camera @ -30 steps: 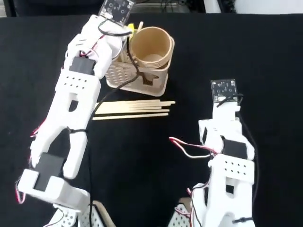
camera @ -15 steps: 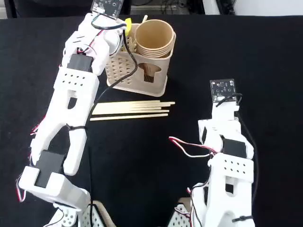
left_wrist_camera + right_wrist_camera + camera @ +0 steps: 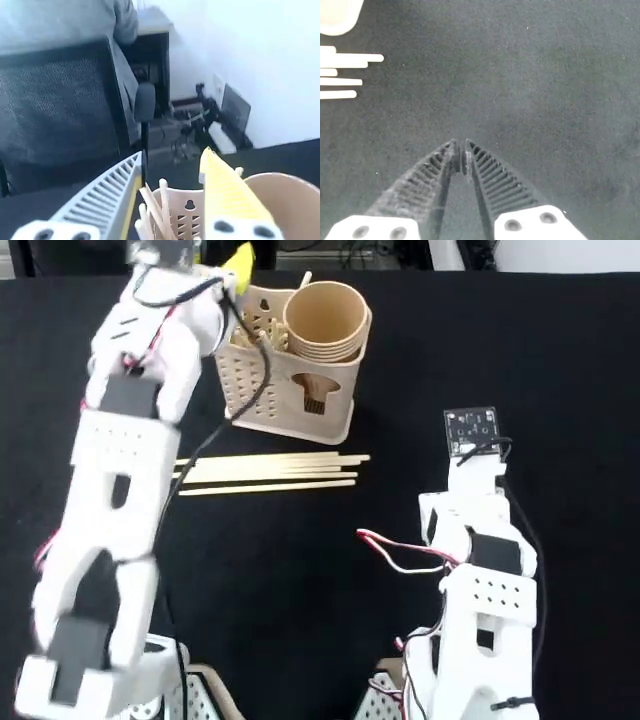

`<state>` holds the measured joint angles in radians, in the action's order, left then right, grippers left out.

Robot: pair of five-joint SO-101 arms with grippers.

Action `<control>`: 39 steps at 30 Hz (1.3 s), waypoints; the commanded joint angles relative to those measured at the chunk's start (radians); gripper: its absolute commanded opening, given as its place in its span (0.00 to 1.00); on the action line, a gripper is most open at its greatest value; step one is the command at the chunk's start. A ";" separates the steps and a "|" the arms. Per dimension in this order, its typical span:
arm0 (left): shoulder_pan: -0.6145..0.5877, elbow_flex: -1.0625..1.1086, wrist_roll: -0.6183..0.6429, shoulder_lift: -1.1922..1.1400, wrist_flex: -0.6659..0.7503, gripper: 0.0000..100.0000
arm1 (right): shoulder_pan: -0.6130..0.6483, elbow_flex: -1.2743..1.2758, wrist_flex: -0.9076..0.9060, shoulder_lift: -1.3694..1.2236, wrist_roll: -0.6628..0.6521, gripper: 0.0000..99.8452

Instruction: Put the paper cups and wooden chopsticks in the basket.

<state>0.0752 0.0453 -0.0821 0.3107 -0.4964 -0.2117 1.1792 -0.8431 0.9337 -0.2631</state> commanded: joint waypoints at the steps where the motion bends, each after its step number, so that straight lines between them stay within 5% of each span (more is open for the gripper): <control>1: -0.015 0.117 0.009 0.282 0.008 0.20 | 0.006 -0.007 0.021 0.004 0.002 0.03; 6: -0.035 0.315 -0.100 0.605 -0.163 0.20 | 0.006 -0.007 0.015 0.004 0.000 0.03; 10: -0.051 0.426 -0.204 0.652 -0.373 0.20 | 0.006 -0.008 0.015 0.004 0.000 0.03; 19: -0.024 0.693 -0.723 0.621 -0.661 0.21 | 0.008 -0.008 0.015 0.004 0.000 0.03; 22: -0.051 0.811 -0.825 0.620 -0.569 0.21 | 0.011 -0.005 0.018 0.004 0.000 0.03; 25: -0.053 0.981 -0.942 0.609 -0.324 0.24 | 0.011 -0.005 0.020 0.004 0.002 0.03; 30: -0.025 1.106 -0.973 0.453 0.000 0.26 | 0.008 -0.005 0.020 0.004 0.002 0.03; 39: -0.016 0.791 -0.908 -0.132 0.080 0.25 | 0.008 -0.005 0.020 0.004 0.000 0.03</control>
<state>0.0414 0.9459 -0.9966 0.3122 -0.4381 -0.2117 1.1792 -0.8431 0.9337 -0.2631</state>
